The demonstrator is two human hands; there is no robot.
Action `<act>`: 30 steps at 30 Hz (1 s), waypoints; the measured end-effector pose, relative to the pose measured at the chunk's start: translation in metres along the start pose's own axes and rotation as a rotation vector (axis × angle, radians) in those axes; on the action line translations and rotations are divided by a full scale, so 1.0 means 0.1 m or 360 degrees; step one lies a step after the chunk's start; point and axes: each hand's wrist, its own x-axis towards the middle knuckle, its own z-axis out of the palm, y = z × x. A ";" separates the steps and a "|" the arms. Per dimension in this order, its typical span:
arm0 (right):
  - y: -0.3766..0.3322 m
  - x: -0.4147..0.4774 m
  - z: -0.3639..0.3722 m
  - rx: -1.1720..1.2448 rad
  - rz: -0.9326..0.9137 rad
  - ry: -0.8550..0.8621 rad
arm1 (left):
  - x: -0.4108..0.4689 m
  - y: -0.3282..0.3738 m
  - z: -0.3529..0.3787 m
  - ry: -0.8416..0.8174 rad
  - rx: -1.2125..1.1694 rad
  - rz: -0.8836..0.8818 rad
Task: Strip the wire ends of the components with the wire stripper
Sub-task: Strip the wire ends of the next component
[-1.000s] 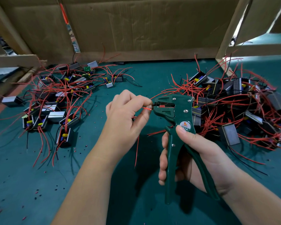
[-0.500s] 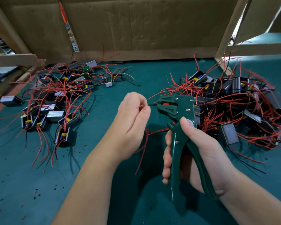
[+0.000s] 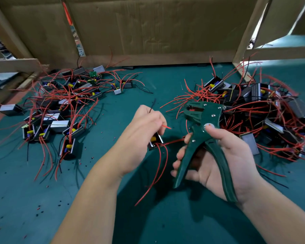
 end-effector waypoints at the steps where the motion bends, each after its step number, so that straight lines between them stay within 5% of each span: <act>1: 0.00 -0.01 -0.01 0.0032 0.0009 -0.0023 | 0.01 -0.01 -0.01 0.0045 0.0099 0.0013; 12: 0.04 -0.08 0.02 -0.0044 0.0156 -0.0511 | 0.06 -0.12 -0.05 0.0550 0.0535 0.0234; 30: 0.06 -0.08 0.02 -0.0169 0.0099 -0.0451 | 0.04 -0.09 -0.09 0.0621 0.0755 0.0399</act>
